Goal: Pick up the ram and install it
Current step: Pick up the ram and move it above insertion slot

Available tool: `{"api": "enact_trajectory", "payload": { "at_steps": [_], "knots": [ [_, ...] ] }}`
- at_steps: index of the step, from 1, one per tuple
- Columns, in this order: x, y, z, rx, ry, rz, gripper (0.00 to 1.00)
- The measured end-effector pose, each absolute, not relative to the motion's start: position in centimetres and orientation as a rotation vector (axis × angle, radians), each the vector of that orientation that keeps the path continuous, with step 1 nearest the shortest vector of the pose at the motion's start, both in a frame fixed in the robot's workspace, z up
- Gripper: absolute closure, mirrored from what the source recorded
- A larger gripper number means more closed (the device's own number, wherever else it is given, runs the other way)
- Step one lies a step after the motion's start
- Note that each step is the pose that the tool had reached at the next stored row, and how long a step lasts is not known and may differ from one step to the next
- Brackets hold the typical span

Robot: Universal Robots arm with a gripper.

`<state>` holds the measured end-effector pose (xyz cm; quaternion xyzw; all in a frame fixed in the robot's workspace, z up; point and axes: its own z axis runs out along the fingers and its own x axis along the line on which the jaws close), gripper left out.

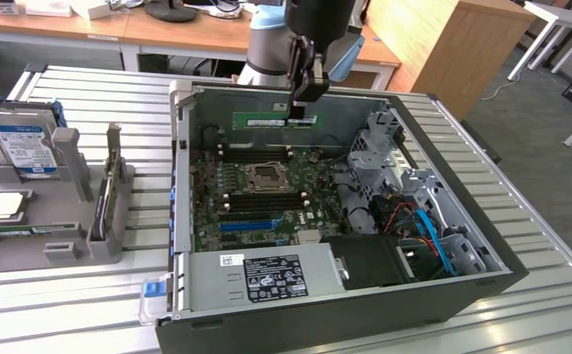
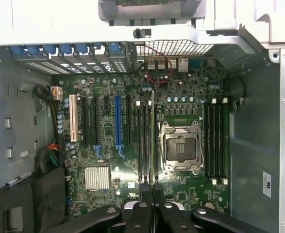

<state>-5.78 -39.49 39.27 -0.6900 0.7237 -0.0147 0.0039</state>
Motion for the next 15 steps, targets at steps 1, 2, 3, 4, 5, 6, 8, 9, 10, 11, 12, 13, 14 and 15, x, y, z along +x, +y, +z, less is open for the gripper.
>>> {"api": "enact_trajectory", "payload": {
  "at_steps": [1,2,3,4,5,6,8,9,10,11,12,13,14,15],
  "knots": [
    [-5.8,-39.5,39.2,-2.162,2.269,-0.046,0.88],
    [-5.8,-39.5,39.0,-2.161,2.27,-0.046,0.88],
    [-5.8,-39.5,38.9,-2.159,2.271,-0.046,0.88],
    [-5.8,-39.5,38.8,-2.158,2.272,-0.046,0.88],
    [-5.8,-39.5,38.7,-2.156,2.274,-0.046,0.88],
    [-5.8,-39.5,38.6,-2.154,2.276,-0.046,0.88],
    [-5.8,-39.5,38.4,-2.147,2.283,-0.046,0.88],
    [-5.8,-39.5,38.3,-2.143,2.287,-0.046,0.88],
    [-5.8,-39.5,38.2,-2.139,2.29,-0.046,0.88],
    [-5.8,-39.5,38.1,-2.136,2.294,-0.046,0.88],
    [-5.8,-39.5,38.0,-2.132,2.297,-0.046,0.88],
    [-5.8,-39.5,37.9,-2.128,2.301,-0.046,0.88],
    [-5.8,-39.5,37.8,-2.125,2.304,-0.046,0.88],
    [-5.8,-39.5,37.7,-2.121,2.307,-0.046,0.88]
  ]
}}
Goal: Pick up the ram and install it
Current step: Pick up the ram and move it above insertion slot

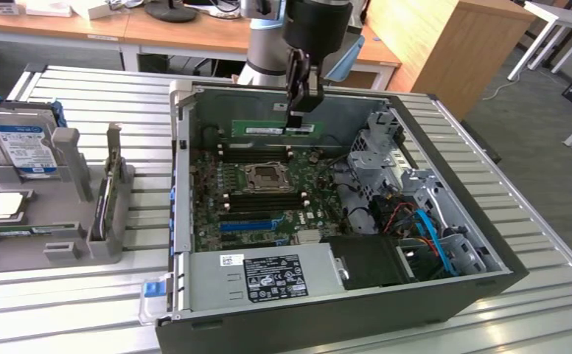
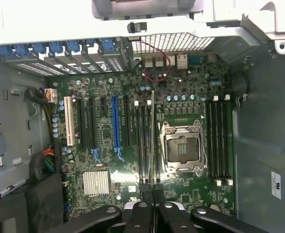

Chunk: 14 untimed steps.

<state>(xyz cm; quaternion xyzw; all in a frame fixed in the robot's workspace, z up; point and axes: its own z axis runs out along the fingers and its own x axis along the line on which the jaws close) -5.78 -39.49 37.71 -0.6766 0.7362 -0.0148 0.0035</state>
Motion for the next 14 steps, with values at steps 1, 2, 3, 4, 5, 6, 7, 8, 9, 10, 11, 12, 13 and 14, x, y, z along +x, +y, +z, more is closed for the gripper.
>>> {"api": "enact_trajectory", "payload": {
  "at_steps": [1,2,3,4,5,6,7,8,9,10,11,12,13,14],
  "knots": [
    [-5.78,-39.49,37.62,-2.117,2.311,-0.046,0.88],
    [-5.78,-39.49,37.54,-2.114,2.314,-0.046,0.88],
    [-5.78,-39.49,37.46,-2.11,2.317,-0.046,0.88],
    [-5.78,-39.49,37.38,-2.107,2.32,-0.046,0.88],
    [-5.78,-39.49,37.3,-2.104,2.323,-0.047,0.88],
    [-5.78,-39.49,37.24,-2.101,2.326,-0.047,0.88],
    [-5.78,-39.49,37.19,-2.099,2.328,-0.047,0.88],
    [-5.78,-39.49,37.19,-2.098,2.329,-0.047,0.88],
    [-5.78,-39.49,37.19,-2.098,2.329,-0.047,0.88],
    [-5.78,-39.49,37.19,-2.098,2.329,-0.047,0.88],
    [-5.78,-39.49,37.19,-2.098,2.329,-0.047,0.88],
    [-5.76,-39.49,37.18,-2.098,2.329,-0.046,0.88],
    [-5.67,-39.49,37.17,-2.098,2.329,-0.046,0.88],
    [-5.53,-39.49,37.17,-2.099,2.329,-0.045,0.88]
  ]
}}
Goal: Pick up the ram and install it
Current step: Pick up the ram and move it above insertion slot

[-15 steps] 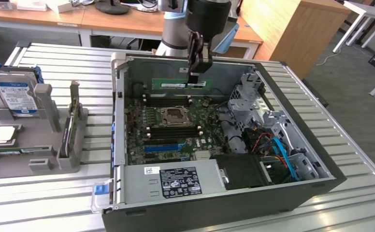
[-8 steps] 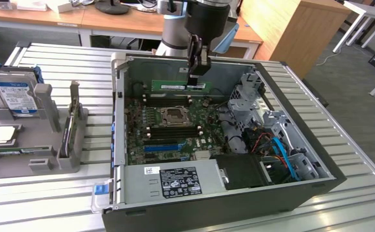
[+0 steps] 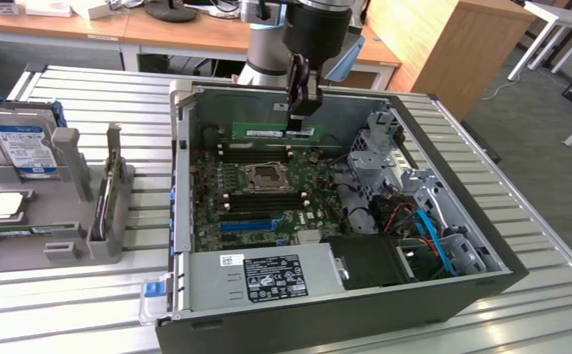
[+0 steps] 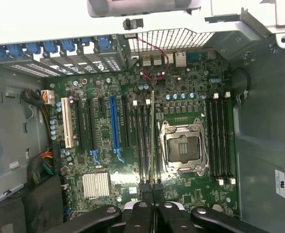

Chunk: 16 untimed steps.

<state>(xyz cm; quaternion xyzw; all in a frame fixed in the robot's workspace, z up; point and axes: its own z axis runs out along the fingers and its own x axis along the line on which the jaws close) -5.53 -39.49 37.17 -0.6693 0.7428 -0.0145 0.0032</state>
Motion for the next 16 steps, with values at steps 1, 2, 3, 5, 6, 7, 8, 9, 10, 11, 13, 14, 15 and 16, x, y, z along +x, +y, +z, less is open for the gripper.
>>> {"api": "enact_trajectory", "payload": {
  "at_steps": [1,2,3,5,6,7,8,9,10,11,13,14,15,16],
  "knots": [
    [-5.4,-39.5,37.2,-2.099,2.329,-0.045,0.88],
    [-5.3,-39.5,37.2,-2.099,2.33,-0.045,0.88],
    [-5.3,-39.5,37.2,-2.099,2.33,-0.045,0.88],
    [-5.2,-39.5,37.2,-2.099,2.33,-0.044,0.88],
    [-5.1,-39.5,37.1,-2.099,2.33,-0.044,0.88],
    [-5.0,-39.5,37.1,-2.099,2.33,-0.043,0.88],
    [-4.9,-39.5,37.1,-2.1,2.331,-0.043,0.88],
    [-4.7,-39.6,37.1,-2.101,2.331,-0.042,0.88],
    [-4.5,-39.6,37.1,-2.101,2.332,-0.041,0.88],
    [-4.3,-39.6,37.1,-2.102,2.332,-0.04,0.88],
    [-4.0,-39.6,37.1,-2.103,2.333,-0.037,0.88],
    [-3.9,-39.6,37.1,-2.103,2.334,-0.037,0.88],
    [-3.9,-39.6,37.1,-2.103,2.334,-0.037,0.88],
    [-3.9,-39.6,37.1,-2.103,2.334,-0.037,0.88]
  ]
}}
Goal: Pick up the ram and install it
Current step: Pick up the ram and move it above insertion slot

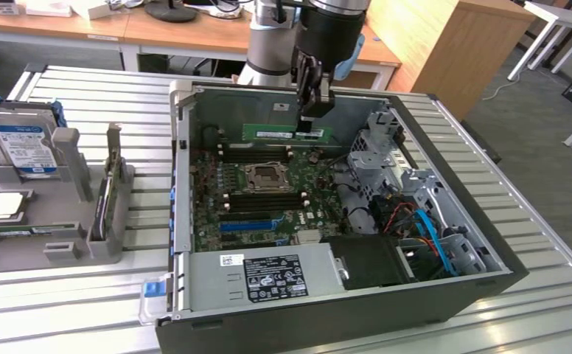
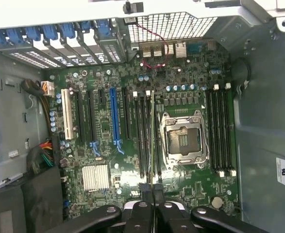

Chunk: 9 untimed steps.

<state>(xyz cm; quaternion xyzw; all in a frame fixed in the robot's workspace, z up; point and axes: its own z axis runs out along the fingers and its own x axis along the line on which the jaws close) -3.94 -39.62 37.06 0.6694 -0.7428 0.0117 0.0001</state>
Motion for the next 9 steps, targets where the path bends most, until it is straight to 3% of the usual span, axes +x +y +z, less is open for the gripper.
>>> {"api": "enact_trajectory", "payload": {
  "at_steps": [9],
  "knots": [
    [-3.95,-39.74,37.05,2.113,-2.324,0.036,0.88]
  ]
}}
